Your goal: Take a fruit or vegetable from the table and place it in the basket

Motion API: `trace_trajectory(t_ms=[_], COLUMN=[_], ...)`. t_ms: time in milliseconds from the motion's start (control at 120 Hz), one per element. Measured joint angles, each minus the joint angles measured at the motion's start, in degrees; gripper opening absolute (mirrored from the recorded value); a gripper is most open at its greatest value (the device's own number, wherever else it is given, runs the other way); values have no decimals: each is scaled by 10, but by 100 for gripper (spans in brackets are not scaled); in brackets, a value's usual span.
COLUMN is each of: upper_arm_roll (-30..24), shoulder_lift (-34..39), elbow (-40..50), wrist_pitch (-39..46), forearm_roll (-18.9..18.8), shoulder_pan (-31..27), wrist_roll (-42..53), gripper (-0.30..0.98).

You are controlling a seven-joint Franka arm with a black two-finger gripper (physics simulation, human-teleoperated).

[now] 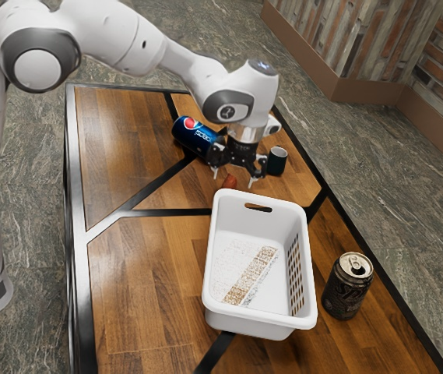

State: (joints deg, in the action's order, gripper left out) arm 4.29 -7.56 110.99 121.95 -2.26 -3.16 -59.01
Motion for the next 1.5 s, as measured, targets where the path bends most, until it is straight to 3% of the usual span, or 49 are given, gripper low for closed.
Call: trace_trajectory(t_ms=[567, 850, 1233, 1408, 1500], upper_arm_roll=[1, 2, 2, 2, 2], shoulder_lift=[-22, -22, -18, -13, -13], elbow=[5, 11, 11, 10, 11], wrist_pitch=[26, 34, 32, 28, 27], forearm_roll=[0, 2, 0, -2, -3], shoulder_pan=[0, 0, -1, 0, 0], wrist_roll=[11, 16, 15, 15, 15], gripper=[69, 82, 62, 29, 21])
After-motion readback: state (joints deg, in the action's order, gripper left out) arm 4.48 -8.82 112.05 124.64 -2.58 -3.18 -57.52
